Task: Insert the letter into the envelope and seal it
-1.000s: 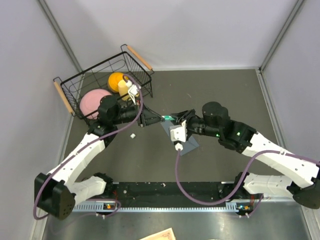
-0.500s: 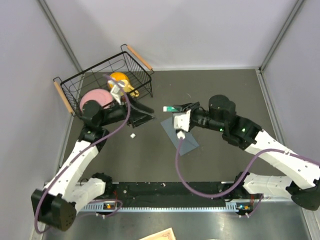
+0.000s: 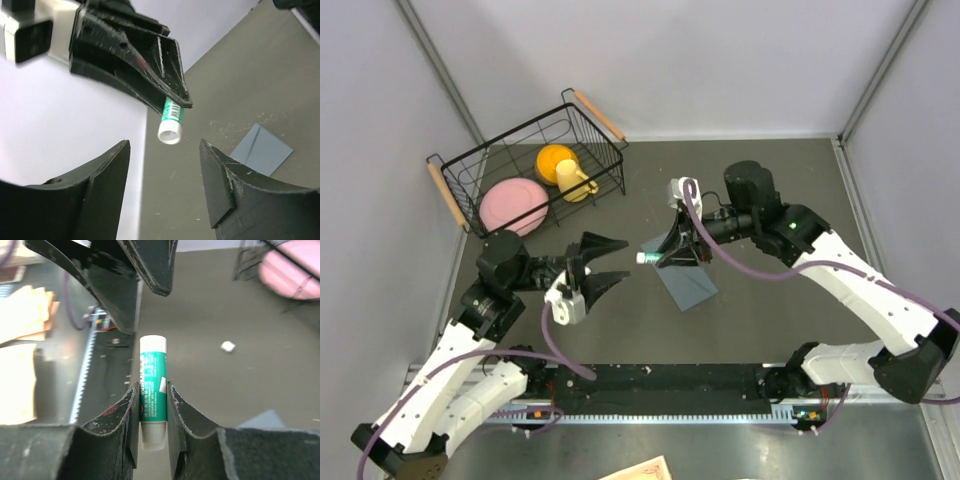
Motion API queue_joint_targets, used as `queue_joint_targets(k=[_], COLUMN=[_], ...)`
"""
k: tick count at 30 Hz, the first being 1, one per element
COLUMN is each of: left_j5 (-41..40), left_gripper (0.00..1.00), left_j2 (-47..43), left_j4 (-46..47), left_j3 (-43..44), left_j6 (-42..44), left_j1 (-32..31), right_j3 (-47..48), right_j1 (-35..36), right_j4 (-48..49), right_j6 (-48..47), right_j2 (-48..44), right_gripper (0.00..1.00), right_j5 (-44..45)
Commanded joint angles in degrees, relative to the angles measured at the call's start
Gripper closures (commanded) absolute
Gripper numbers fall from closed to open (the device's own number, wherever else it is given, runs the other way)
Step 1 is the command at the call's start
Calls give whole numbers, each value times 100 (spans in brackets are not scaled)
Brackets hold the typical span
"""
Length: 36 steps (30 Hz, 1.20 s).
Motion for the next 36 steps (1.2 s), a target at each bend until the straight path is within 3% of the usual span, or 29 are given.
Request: queue_joint_targets(k=[1, 11, 16, 21, 24, 33, 36], left_j5=[-164, -129, -120, -15, 38, 161, 170], left_gripper=[38, 49, 61, 64, 71, 59, 61], left_j2=[114, 439, 475, 396, 395, 325, 307], left_j4=[-661, -802, -794, -802, -925, -1040, -1075], left_j3=[104, 351, 456, 456, 509, 500, 500], left_j6=[2537, 2802, 2828, 2793, 2811, 2908, 2908], left_j1=[-386, -862, -994, -1029, -1038, -1117, -1152], right_j3=[259, 285, 285, 276, 285, 347, 347], right_j1=[-36, 34, 52, 43, 43, 43, 43], right_j4=[-121, -156, -182, -243, -261, -340, -358], right_j6=[974, 1071, 1027, 992, 983, 956, 921], right_j2=[207, 365, 392, 418, 418, 488, 497], right_gripper=[100, 100, 100, 100, 100, 100, 100], right_j5=[-1386, -1650, -1659, -1650, -1650, -1624, -1633])
